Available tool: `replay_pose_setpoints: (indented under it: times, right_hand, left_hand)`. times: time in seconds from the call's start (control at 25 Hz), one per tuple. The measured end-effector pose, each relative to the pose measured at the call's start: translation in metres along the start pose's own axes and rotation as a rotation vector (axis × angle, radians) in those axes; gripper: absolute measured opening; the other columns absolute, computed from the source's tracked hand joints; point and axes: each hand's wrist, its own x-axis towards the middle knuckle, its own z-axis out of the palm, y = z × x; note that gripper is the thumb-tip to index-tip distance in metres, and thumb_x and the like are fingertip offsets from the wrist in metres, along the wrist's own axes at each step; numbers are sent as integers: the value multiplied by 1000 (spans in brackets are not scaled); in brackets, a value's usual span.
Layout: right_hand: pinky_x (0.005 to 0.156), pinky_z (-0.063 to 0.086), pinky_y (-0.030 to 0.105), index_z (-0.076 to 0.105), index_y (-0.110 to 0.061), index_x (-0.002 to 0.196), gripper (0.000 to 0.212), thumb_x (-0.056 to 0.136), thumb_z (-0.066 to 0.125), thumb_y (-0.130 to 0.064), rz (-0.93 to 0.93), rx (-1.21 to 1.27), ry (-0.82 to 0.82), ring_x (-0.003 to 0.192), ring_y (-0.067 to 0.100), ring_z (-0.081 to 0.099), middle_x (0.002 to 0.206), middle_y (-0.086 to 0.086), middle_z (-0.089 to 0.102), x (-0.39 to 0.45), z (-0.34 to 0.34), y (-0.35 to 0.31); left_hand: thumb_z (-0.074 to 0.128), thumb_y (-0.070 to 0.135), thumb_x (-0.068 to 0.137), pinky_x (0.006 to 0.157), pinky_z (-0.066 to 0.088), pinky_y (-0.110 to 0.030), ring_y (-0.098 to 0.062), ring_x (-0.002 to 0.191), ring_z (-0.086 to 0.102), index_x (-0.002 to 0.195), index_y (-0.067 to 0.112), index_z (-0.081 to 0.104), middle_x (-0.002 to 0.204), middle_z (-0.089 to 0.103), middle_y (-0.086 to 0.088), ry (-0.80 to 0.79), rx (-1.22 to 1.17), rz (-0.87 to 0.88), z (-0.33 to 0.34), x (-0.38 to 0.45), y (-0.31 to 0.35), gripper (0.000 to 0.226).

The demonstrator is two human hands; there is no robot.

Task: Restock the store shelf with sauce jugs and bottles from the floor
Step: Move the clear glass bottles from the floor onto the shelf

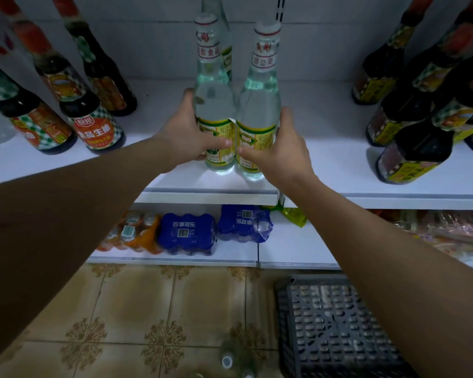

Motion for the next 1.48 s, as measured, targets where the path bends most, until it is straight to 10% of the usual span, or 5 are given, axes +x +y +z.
replay_pose_setpoints:
  times: [1.48]
  right_hand:
    - [92, 53, 48, 26, -14, 137, 64, 90, 68, -22, -18, 179, -44, 113, 21, 58, 121, -3, 55, 172, -45, 68]
  left_hand:
    - [81, 18, 80, 91, 54, -49, -24, 123, 51, 144, 24, 24, 139, 48, -1, 147, -26, 57, 73, 161, 41, 86]
